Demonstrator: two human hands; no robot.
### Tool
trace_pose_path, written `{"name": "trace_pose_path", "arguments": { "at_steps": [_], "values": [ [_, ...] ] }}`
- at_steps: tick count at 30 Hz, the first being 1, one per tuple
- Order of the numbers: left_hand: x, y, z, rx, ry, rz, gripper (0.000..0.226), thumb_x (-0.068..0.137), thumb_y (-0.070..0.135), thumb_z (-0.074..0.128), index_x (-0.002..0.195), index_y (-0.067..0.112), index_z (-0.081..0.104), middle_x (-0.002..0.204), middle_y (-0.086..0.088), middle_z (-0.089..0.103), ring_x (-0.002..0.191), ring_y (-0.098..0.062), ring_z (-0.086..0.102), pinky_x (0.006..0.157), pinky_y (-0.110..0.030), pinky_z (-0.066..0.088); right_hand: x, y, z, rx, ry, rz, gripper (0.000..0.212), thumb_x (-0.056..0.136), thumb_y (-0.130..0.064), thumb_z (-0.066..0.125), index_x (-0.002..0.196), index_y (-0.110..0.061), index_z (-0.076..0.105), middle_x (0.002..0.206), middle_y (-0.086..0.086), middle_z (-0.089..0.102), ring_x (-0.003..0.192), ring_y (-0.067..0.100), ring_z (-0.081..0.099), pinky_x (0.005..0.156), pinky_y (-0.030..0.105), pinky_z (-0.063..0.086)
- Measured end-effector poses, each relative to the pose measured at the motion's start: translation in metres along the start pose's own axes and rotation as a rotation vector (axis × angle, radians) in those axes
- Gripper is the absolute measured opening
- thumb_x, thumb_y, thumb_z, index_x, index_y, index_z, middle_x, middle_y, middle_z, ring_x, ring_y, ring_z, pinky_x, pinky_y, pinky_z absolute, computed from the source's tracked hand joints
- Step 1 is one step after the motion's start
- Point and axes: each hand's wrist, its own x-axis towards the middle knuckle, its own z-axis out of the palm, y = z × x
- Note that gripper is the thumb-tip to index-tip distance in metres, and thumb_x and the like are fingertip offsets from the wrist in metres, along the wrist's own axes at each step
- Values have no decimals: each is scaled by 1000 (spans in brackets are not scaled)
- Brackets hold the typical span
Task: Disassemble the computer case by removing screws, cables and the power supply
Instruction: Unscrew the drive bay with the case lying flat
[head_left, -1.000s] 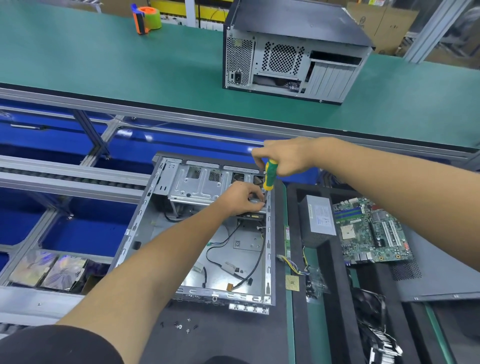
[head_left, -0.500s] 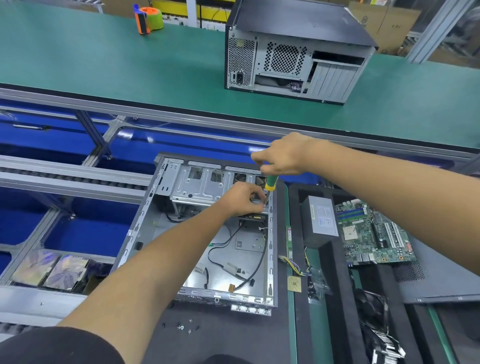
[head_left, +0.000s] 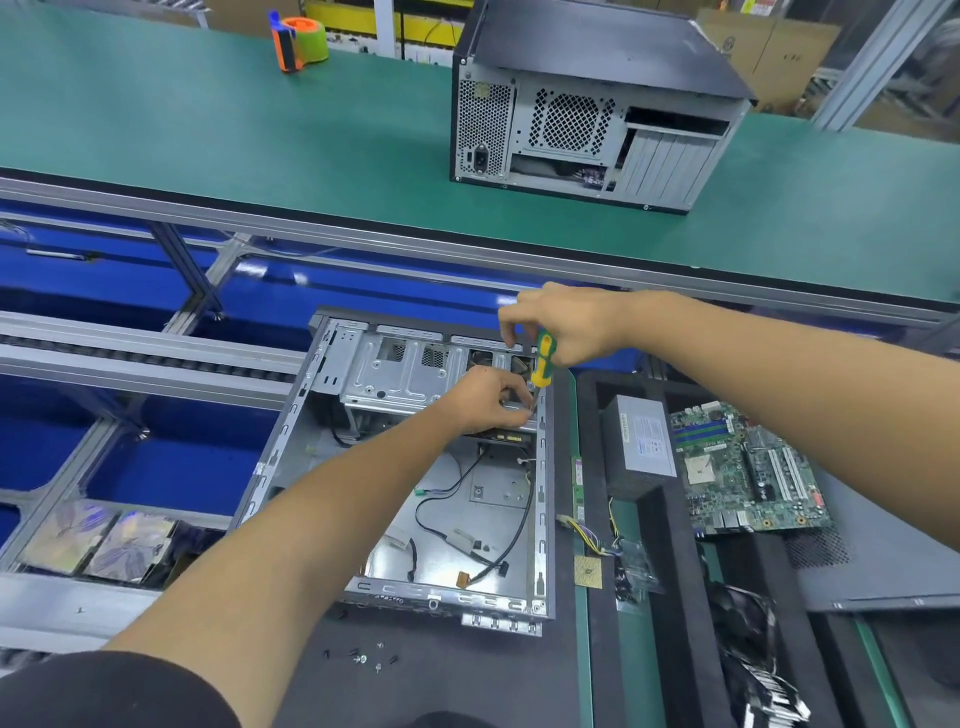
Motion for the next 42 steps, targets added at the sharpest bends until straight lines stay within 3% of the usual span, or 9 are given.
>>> {"name": "trace_pose_path", "arguments": {
  "at_steps": [3,6,8,10,15,19,26,34,42],
  "values": [
    [5,3,-9,58,-97,-2,8,88,21,80,93,15,77,76,21,64,68,7,57,73,-9,43,1,-2,4,27,0,18,44,75,1,62,106,-30,56,98,-7,45,97,23,49,74,43,46],
    [12,10,-17,192,-208,46,13,91,24,78,96,13,74,70,15,59,63,5,53,61,-11,38,3,-2,1,-107,-15,11,27,86,-27,68,99,-35,47,102,-7,47,96,22,52,66,37,43],
    [15,11,-17,277,-242,62,16,95,26,74,99,11,70,79,4,67,71,-3,58,69,-22,44,4,-1,0,-183,-41,-2,19,92,-37,61,100,-34,43,105,-6,51,94,23,55,69,40,47],
    [14,9,-13,384,-256,74,19,99,30,67,103,12,65,87,0,68,79,-19,61,74,-33,48,6,-1,0,-180,-41,-12,17,94,-35,59,100,-31,44,106,-5,53,94,23,55,70,40,46],
    [12,7,-8,537,-251,146,23,104,33,58,91,24,41,71,15,42,72,-19,48,63,-31,33,10,-2,1,-78,5,-33,21,88,-27,68,97,-26,49,101,-5,52,93,23,55,61,33,33],
    [14,10,-5,604,-227,172,46,104,32,55,69,30,26,63,13,33,59,-21,41,58,-32,30,11,-3,1,-15,15,-40,20,86,-21,70,93,-25,51,94,-11,48,95,23,56,63,31,37],
    [15,17,-8,689,-269,193,46,106,31,50,67,24,26,62,10,31,52,-18,38,59,-34,33,10,-3,-2,41,13,-20,17,84,-16,70,88,-21,55,95,-5,52,92,24,55,81,43,48],
    [15,16,-9,766,-280,210,36,108,33,43,111,-2,51,86,-16,63,70,-37,62,62,-44,49,8,5,-5,82,69,-12,12,84,-14,67,82,-18,56,91,-2,57,87,22,56,80,45,49],
    [15,22,-4,717,-262,71,42,109,30,37,132,-6,38,65,0,47,49,-18,43,47,-35,32,7,11,-13,124,82,31,11,80,-15,65,78,-18,54,86,4,62,84,27,59,77,51,52]
  ]
}}
